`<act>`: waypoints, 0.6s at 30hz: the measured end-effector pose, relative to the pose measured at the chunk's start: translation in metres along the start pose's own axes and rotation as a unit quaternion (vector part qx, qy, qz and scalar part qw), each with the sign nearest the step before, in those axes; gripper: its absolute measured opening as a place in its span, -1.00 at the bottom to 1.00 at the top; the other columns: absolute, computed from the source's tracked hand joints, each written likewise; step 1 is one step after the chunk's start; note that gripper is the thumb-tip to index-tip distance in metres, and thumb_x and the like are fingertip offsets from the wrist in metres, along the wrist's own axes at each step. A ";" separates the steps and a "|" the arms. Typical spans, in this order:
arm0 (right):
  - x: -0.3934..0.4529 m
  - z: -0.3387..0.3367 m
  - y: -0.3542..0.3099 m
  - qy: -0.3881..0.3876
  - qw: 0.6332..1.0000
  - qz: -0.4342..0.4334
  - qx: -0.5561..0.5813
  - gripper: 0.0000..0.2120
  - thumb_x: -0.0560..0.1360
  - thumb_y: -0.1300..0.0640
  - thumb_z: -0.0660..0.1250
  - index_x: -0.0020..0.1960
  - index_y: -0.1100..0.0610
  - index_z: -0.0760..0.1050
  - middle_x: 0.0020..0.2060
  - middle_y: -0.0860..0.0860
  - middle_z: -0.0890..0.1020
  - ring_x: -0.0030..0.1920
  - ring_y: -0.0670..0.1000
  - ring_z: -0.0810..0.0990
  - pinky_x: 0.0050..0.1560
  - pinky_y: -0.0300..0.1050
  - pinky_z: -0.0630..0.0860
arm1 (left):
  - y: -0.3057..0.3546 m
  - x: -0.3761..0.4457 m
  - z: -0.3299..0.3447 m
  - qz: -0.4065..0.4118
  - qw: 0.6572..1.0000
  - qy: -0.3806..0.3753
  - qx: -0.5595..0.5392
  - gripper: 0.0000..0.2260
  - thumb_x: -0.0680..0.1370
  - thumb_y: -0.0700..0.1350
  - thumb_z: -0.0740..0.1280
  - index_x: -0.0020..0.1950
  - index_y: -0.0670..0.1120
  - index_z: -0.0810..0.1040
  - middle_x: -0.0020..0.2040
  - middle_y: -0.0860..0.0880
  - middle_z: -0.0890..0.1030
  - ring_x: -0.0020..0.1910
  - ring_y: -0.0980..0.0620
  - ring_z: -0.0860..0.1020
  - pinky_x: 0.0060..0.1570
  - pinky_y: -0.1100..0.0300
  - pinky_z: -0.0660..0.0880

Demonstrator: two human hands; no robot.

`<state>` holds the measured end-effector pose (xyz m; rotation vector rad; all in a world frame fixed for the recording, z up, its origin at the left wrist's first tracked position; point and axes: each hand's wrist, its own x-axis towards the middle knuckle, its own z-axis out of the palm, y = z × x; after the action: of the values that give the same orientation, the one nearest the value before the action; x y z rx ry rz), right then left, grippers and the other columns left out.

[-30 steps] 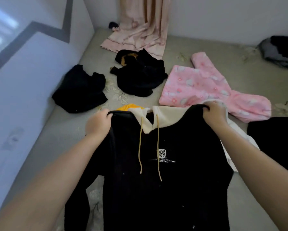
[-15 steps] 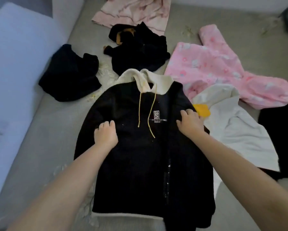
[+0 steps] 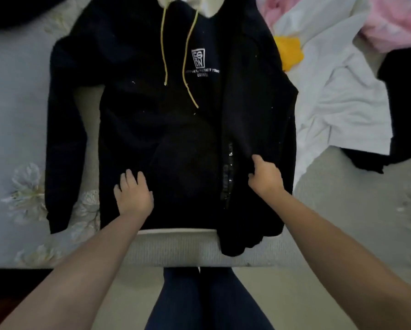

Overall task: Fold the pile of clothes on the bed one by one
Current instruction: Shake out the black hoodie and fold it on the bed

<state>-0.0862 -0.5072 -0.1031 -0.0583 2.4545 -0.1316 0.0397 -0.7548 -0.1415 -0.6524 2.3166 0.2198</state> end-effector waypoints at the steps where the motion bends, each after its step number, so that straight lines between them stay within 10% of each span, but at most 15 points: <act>1: -0.001 -0.010 0.012 0.018 1.000 -0.014 0.007 -0.54 0.47 0.29 0.22 0.35 0.22 0.26 -0.05 0.23 0.60 0.00 0.26 0.56 0.01 0.02 0.43 | 0.003 -0.003 0.004 0.022 0.999 0.045 -0.022 -0.45 0.55 -0.13 0.24 0.46 -0.22 0.11 0.47 -0.25 0.12 0.46 -0.17 0.09 0.39 -0.10 0.07; 4: -0.001 -0.046 0.069 0.082 0.992 0.019 -0.090 -0.62 0.42 0.31 0.21 0.23 0.19 0.32 -0.10 0.22 0.59 -0.06 0.24 0.56 -0.07 0.00 0.35 | 0.014 -0.006 0.014 0.135 0.977 0.153 -0.063 -0.47 0.41 -0.32 0.38 0.35 -0.36 0.31 0.36 -0.36 0.31 0.39 -0.29 0.26 0.33 -0.22 0.14; 10: 0.012 -0.103 0.162 0.190 0.932 0.219 -0.218 -0.53 0.50 0.26 0.17 0.38 0.27 0.17 0.27 0.31 0.33 0.26 0.26 0.31 0.28 0.16 0.20 | 0.053 -0.011 0.033 0.318 0.942 0.109 -0.008 -0.48 0.46 -0.17 0.39 0.36 -0.30 0.33 0.40 -0.30 0.29 0.42 -0.23 0.23 0.38 -0.09 0.14; 18: -0.057 0.023 0.091 0.160 0.983 -0.058 -0.068 -0.43 0.48 -0.02 0.30 0.37 0.25 0.29 0.26 0.21 0.45 0.22 0.20 0.44 0.22 0.14 0.29 | 0.048 -0.039 0.076 0.319 0.932 -0.005 0.174 -0.21 0.50 0.25 0.17 0.51 -0.12 -0.15 0.52 -0.15 -0.19 0.49 -0.11 -0.22 0.43 -0.04 -0.24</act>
<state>-0.0281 -0.4147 -0.0954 -0.2596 2.7801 -0.0242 0.0848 -0.6732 -0.1719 0.2932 2.4030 0.0987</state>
